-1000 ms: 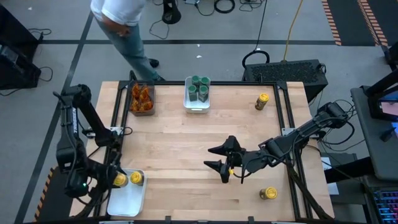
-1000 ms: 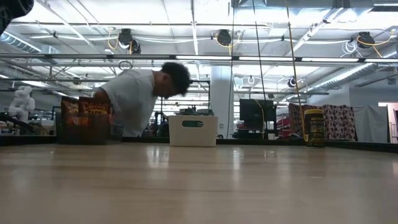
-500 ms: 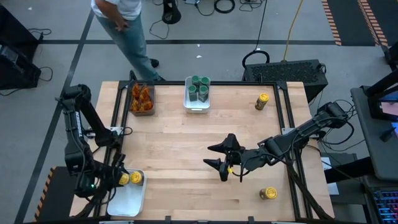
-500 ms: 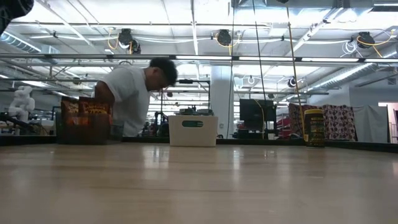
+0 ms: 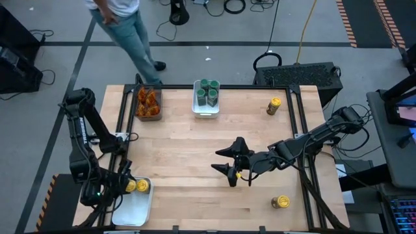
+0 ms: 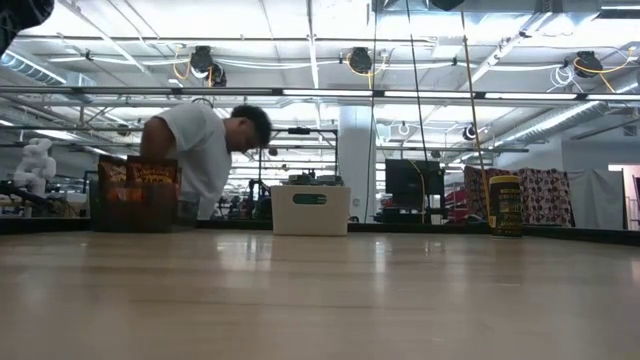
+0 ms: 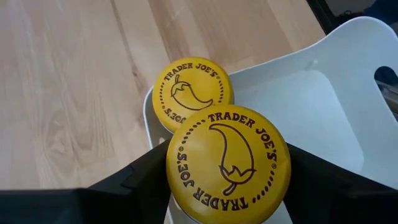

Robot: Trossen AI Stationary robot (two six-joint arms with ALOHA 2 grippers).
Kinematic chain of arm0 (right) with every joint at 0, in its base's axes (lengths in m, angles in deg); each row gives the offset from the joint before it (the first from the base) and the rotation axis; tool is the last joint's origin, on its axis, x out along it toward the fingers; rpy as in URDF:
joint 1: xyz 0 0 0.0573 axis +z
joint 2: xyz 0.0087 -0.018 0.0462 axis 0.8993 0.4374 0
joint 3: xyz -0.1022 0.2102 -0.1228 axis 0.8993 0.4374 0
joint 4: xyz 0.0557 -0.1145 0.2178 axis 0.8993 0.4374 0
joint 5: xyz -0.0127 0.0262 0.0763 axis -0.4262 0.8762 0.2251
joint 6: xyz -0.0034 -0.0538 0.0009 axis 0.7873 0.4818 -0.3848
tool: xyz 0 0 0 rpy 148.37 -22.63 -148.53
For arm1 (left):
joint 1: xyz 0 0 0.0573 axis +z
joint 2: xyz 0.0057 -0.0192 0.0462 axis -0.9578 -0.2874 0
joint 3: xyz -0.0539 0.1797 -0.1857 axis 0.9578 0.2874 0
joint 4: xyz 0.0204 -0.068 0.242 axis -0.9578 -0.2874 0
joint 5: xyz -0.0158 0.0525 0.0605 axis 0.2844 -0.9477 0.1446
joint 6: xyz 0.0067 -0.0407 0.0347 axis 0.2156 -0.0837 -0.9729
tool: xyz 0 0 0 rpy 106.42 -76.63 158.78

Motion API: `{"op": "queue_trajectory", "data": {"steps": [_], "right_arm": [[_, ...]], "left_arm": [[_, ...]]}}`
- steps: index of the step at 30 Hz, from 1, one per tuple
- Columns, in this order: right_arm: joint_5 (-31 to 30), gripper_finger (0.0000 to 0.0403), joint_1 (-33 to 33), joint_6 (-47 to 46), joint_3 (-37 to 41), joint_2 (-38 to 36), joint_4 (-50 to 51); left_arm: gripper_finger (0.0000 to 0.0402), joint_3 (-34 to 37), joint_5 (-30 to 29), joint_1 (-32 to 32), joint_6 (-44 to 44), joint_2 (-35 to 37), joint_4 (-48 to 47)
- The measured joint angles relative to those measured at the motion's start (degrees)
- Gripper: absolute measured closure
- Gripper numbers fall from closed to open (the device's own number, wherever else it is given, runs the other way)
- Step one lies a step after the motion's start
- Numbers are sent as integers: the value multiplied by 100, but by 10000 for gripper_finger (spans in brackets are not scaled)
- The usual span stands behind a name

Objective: Sort spices by type
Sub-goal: Put the bottom left yellow seasoning bottle into the bottom white bin, then put the bottom yellow seasoning bottle into the bottom white bin

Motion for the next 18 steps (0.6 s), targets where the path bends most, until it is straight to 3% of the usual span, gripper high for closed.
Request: {"op": "queue_trajectory", "data": {"steps": [11,18], "right_arm": [[120,129,2,-6,0,0,-2],[125,129,7,-18,0,0,-6]], "left_arm": [[92,0,159,0,-2,0,-38],[87,-60,313,0,2,6,-133]]}}
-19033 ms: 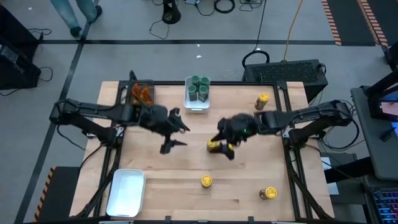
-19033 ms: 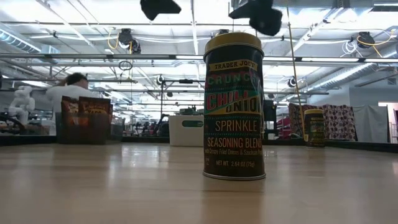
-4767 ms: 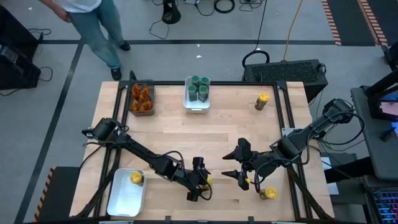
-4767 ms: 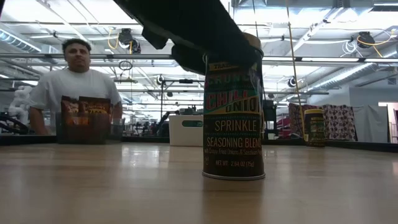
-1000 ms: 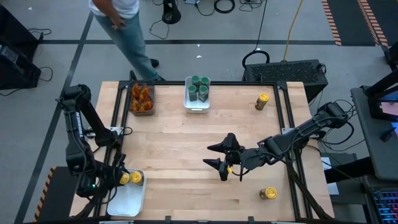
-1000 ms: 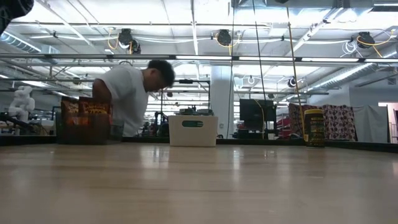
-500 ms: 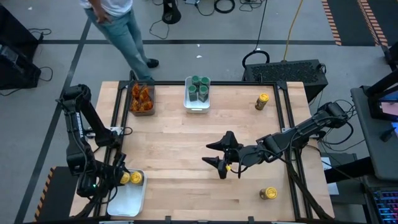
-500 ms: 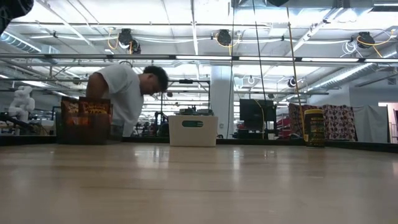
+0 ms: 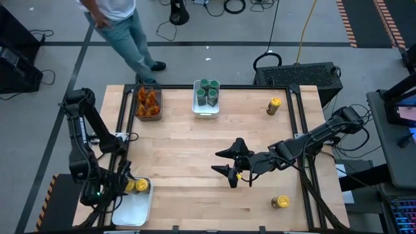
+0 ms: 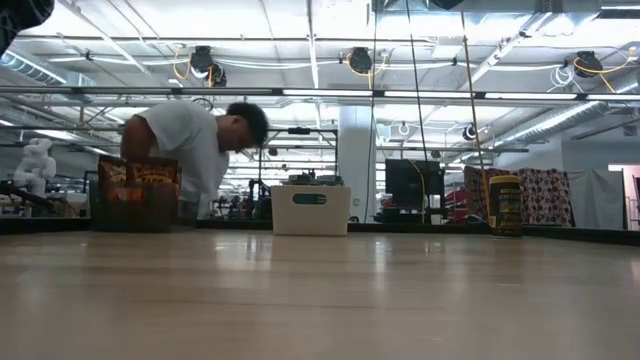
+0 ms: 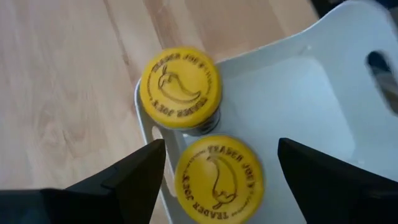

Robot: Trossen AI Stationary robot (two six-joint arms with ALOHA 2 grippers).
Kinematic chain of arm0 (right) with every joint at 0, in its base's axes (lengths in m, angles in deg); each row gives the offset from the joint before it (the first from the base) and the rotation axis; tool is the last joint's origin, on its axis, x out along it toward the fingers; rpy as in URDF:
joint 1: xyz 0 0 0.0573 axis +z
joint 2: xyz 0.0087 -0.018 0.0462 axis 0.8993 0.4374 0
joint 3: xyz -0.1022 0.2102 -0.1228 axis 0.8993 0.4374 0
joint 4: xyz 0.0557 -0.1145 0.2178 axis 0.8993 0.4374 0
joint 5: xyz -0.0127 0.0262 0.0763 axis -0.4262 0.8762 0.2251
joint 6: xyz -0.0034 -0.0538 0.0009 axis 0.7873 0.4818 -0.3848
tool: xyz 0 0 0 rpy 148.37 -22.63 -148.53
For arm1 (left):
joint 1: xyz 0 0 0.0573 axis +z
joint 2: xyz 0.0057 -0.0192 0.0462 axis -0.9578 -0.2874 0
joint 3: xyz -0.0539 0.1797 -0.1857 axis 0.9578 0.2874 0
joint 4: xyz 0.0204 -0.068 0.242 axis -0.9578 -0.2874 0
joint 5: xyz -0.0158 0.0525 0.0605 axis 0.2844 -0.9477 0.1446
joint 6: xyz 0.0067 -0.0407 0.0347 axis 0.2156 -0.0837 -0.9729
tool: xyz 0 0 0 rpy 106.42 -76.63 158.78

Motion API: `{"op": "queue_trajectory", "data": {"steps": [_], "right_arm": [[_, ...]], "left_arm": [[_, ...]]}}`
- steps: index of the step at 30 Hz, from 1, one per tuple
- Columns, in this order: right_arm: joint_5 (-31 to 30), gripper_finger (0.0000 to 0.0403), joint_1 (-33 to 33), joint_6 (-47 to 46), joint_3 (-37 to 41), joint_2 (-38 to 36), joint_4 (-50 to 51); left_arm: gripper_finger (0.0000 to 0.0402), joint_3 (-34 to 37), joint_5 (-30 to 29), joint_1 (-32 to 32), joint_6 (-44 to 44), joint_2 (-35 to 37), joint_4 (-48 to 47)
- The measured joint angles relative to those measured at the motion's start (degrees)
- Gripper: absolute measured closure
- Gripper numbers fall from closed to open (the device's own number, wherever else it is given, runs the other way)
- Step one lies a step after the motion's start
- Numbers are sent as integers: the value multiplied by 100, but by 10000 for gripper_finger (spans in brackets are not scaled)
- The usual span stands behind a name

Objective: Sort spices by type
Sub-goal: Put the bottom yellow seasoning bottle into the bottom white bin

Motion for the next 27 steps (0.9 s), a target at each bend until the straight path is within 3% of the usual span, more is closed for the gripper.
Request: {"op": "queue_trajectory", "data": {"steps": [12,17,20,23,27], "right_arm": [[157,129,-79,444,4,-60,12],[494,129,-172,512,4,-129,2],[794,129,-186,660,-28,-129,75],[1214,129,-191,686,-350,-129,773],[1548,129,-221,384,-1183,-129,2648]], "left_arm": [[87,-1034,-194,222,-375,6,-186],[87,-1616,-836,924,-800,5,-140],[87,-1781,-1091,1567,-1447,5,392],[87,-1747,-956,2265,-2187,-13,1124],[87,-1637,-934,3074,-2944,-72,2103]]}}
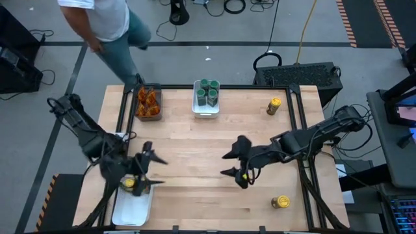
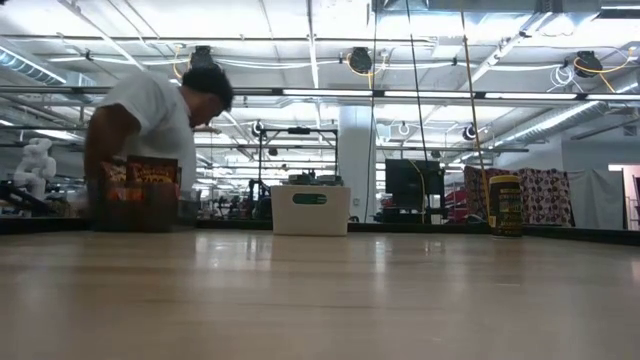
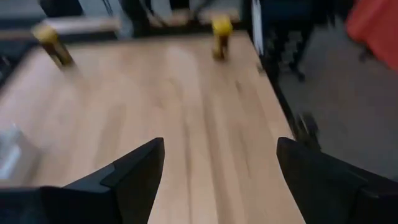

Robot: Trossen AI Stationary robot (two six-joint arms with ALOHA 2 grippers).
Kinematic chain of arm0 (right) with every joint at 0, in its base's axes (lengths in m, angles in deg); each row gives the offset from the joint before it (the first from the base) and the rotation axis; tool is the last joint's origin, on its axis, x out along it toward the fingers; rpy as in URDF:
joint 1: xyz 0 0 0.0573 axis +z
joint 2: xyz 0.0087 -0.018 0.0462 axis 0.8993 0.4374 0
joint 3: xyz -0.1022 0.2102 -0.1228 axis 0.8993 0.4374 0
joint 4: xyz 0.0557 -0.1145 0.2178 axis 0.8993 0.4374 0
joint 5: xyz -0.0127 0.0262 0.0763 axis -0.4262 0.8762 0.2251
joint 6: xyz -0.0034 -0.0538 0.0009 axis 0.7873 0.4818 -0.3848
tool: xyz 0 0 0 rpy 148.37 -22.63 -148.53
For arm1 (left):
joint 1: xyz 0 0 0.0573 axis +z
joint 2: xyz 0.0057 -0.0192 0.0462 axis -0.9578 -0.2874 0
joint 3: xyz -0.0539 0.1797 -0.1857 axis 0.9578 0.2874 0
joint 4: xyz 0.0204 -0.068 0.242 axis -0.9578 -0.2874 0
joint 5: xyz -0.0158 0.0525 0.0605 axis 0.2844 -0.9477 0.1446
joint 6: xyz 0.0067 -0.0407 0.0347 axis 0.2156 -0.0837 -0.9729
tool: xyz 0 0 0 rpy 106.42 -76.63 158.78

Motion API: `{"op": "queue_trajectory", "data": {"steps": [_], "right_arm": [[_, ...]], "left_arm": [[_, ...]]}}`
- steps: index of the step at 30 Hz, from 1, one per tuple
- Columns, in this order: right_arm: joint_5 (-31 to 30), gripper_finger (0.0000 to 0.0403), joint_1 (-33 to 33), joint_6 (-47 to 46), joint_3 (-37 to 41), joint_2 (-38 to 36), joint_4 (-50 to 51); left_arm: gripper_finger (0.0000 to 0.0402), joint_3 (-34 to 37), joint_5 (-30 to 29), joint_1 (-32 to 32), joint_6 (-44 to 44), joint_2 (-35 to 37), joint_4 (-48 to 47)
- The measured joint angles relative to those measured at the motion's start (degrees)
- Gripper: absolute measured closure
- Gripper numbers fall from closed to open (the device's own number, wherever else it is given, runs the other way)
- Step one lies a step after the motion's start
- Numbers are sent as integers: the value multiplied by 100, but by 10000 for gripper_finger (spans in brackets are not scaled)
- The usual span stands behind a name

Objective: Sort spices by type
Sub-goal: Put the bottom yellow seasoning bottle into the bottom white bin

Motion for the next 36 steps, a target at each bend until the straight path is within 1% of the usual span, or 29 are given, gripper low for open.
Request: {"op": "queue_trajectory", "data": {"steps": [3,5,9,13,16,19,21,23,29,32,36], "right_arm": [[208,129,5,-336,-720,7,1223],[356,129,97,-735,-1106,7,1920],[466,129,460,-1667,-1534,15,2817],[845,129,795,-2689,-1598,78,3057],[1393,129,929,-3314,-1598,266,3061],[2016,129,991,-3751,-1598,482,3079],[2342,129,1047,-4054,-1595,583,3085],[2488,129,1113,-4279,-1595,648,3093],[2493,129,1477,-5008,-1595,664,3562],[2529,129,1697,-5487,-1595,659,3781],[2542,129,1926,-6115,-1595,658,3894]], "left_arm": [[87,100,5,431,-611,37,855],[87,261,43,620,-907,100,1204],[87,819,254,911,-1017,212,1828],[87,1612,540,1115,-1019,258,2941],[87,2114,810,1236,-1137,258,3973],[87,2364,966,1385,-1382,258,4666],[87,2394,1037,1515,-1556,260,4845],[87,2394,1138,1666,-1727,262,4943],[87,2396,1796,2244,-1713,262,5058],[87,2396,1979,2350,-1712,262,5206],[87,2397,2048,2430,-1714,262,5284]]}}
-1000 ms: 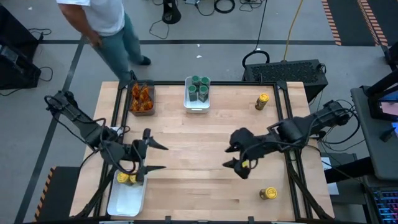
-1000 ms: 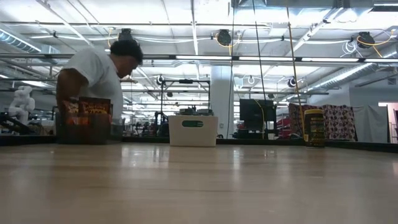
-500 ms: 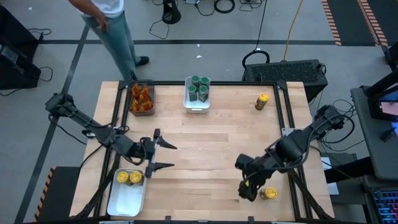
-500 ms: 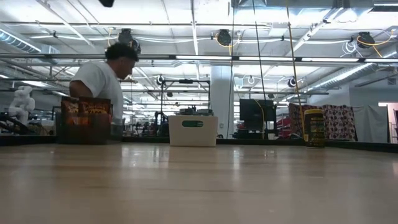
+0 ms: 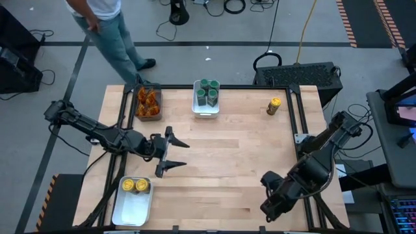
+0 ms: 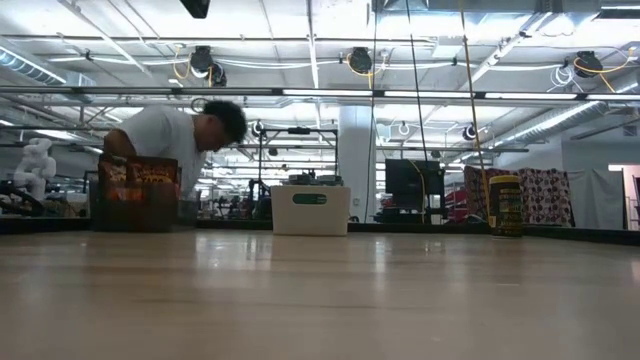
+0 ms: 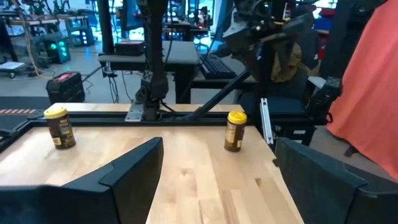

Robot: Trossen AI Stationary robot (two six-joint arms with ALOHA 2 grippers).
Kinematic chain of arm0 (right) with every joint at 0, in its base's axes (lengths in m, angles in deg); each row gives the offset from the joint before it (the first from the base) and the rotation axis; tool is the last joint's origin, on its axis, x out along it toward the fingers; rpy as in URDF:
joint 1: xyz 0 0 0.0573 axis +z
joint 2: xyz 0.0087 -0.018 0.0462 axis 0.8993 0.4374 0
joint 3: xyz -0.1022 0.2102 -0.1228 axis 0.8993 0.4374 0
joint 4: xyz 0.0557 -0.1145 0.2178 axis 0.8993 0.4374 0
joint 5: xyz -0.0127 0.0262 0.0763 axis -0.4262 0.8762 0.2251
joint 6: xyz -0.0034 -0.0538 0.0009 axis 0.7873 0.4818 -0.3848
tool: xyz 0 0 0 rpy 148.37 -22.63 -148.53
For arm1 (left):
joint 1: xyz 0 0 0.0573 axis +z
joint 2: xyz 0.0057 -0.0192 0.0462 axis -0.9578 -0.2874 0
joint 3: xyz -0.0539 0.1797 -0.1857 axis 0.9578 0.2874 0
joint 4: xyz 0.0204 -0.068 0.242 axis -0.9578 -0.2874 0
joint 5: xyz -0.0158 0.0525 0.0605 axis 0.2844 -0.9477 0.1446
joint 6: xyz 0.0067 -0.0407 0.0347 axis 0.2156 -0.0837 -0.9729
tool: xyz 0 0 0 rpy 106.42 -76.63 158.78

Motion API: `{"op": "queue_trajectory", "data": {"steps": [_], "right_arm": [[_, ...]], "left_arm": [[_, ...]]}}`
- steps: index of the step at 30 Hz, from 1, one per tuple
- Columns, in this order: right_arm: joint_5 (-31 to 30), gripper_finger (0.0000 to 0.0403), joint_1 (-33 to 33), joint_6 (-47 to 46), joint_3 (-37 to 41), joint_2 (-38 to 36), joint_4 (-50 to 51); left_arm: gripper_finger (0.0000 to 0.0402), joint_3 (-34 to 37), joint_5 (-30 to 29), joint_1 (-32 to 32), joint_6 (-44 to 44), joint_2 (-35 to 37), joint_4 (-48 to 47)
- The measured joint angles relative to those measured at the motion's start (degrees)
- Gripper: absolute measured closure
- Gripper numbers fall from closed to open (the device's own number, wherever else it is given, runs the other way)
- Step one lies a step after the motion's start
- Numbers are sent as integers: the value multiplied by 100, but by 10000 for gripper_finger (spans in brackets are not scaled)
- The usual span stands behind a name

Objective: Sort spices by type
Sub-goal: Put the bottom yellow seasoning bottle into the bottom white bin

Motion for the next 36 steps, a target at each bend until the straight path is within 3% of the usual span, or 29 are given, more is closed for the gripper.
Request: {"op": "queue_trajectory", "data": {"steps": [12,21,36], "right_arm": [[-19,129,351,-554,0,151,745],[-87,128,481,251,72,587,1695],[141,128,479,562,2225,79,-160]], "left_arm": [[87,-1,75,2,-9,0,-6],[87,0,81,30,190,-2,-8],[87,1,88,209,822,-2,-54]]}}
